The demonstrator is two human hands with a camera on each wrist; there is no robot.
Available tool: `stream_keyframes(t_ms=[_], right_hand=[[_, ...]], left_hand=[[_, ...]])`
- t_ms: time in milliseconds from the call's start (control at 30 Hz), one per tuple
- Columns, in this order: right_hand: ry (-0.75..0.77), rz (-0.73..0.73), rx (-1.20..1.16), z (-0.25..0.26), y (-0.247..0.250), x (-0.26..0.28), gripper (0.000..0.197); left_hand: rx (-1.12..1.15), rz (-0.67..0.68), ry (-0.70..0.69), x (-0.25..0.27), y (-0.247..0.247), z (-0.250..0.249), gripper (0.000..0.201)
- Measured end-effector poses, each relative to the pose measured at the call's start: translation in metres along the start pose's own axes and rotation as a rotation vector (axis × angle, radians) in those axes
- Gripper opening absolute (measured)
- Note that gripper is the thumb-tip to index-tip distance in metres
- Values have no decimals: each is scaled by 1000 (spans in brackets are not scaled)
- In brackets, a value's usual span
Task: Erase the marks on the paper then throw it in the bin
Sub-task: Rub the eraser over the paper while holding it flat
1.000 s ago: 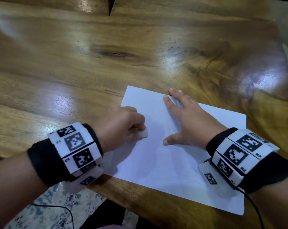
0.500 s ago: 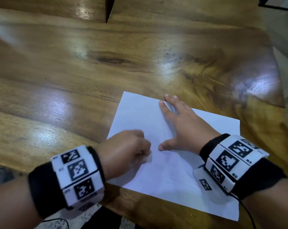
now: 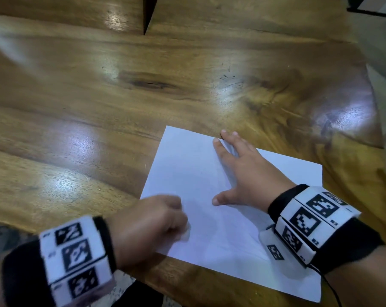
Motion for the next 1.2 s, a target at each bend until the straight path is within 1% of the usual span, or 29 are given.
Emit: stream_keyframes(t_ms=[33, 67, 100, 200, 267, 333, 433, 500, 600, 700, 767, 900, 933, 967, 1033, 1067, 1133, 1200], right_hand=[[2, -2, -2, 0, 0, 0, 120], [2, -2, -3, 0, 0, 0, 120], [3, -1, -2, 0, 0, 0, 120], [9, -2, 4, 1, 0, 0, 119], [9, -4, -1, 1, 0, 0, 119], [12, -5, -3, 1, 1, 0, 119], [9, -8, -20, 0, 0, 0, 119], [17, -3, -18, 0, -1, -1, 119], [44, 18, -16, -3, -1, -1, 118], [28, 6, -7, -19, 8, 5, 113], [-4, -16, -44, -32, 15, 12, 109], [2, -8, -65, -39, 14, 19, 106], [6, -7, -52, -38, 13, 19, 107], [7, -8, -43, -38, 13, 18, 107], [0, -13, -43, -38, 13, 18, 108], [-3, -15, -48, -38, 13, 18, 108], [-4, -17, -50, -38, 13, 19, 107], [-5, -16, -42, -38, 13, 19, 107]], left_hand=[[8, 51, 4, 7, -8, -2, 17], [24, 67, 8, 8, -11, -3, 21], [40, 63, 18, 4, -8, 0, 20], [-6, -48, 34, -30, 18, 5, 5], [-32, -139, 74, -47, 32, 9, 12], [-55, -159, 96, -47, 33, 9, 14], [-75, -58, 59, -22, 12, -1, 14], [-118, -16, 74, -5, 2, -5, 16], [-192, -8, 146, 2, -1, -4, 24], [-182, -13, 162, 0, -2, -3, 33], [-158, 21, 193, -2, -1, 0, 30], [-50, 127, 270, -27, 12, 12, 13], [-17, 100, 286, -38, 23, 14, 12], [7, 39, 314, -52, 38, 18, 13], [21, -113, 365, -78, 65, 28, 8], [31, -162, 381, -91, 74, 30, 10], [28, -203, 391, -112, 81, 31, 13], [1, -225, 383, -119, 79, 28, 10]])
Point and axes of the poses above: each hand's wrist, its own x-axis away from the middle knuckle, its own y-axis out of the back of the hand, z = x × y, the point moved 8 cm from there along -x, towards the middle knuckle, and after that the axes turned 10 degrees about -x, right-handed, at the moved point
